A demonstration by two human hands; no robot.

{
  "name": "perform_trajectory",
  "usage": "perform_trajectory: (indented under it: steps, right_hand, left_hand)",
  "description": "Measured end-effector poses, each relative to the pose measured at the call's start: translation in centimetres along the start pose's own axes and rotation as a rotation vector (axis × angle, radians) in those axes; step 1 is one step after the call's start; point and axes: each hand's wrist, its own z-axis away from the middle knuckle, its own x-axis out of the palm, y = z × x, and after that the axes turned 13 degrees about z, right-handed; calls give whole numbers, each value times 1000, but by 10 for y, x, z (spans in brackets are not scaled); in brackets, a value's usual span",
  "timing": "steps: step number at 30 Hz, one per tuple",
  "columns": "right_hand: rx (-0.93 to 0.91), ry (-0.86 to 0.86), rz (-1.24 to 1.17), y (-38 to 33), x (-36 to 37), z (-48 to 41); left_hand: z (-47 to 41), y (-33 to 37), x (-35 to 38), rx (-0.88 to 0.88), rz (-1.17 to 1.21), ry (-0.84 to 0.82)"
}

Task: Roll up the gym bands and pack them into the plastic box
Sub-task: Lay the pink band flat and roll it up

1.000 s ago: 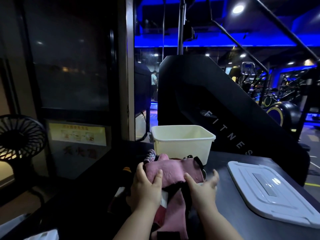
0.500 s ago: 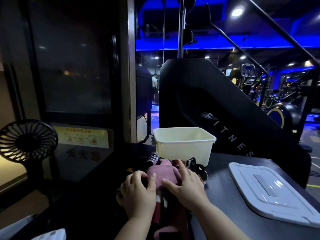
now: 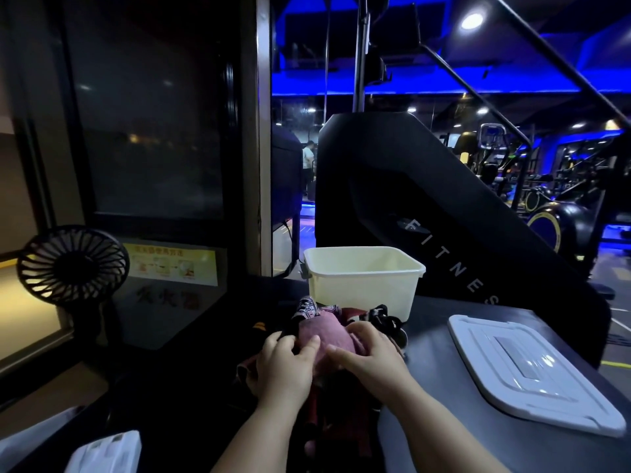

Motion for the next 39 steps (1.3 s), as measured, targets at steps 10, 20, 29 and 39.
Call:
perform_trajectory:
  steps: [10,20,29,39]
  right_hand:
    - [-12,-53,-13,-15,-16,22]
    - [-21,50,-399,-7,-32,49]
    - [78,94,-504,15,-69,89]
    - [225,86,-709,55,-87,139]
  left_hand:
    - [35,19,-6,80,-205,71]
    - [65,36,9,64,370,-149]
    - [105,51,28,-121,756,-453]
    - [149,34,63,-258,624,-717]
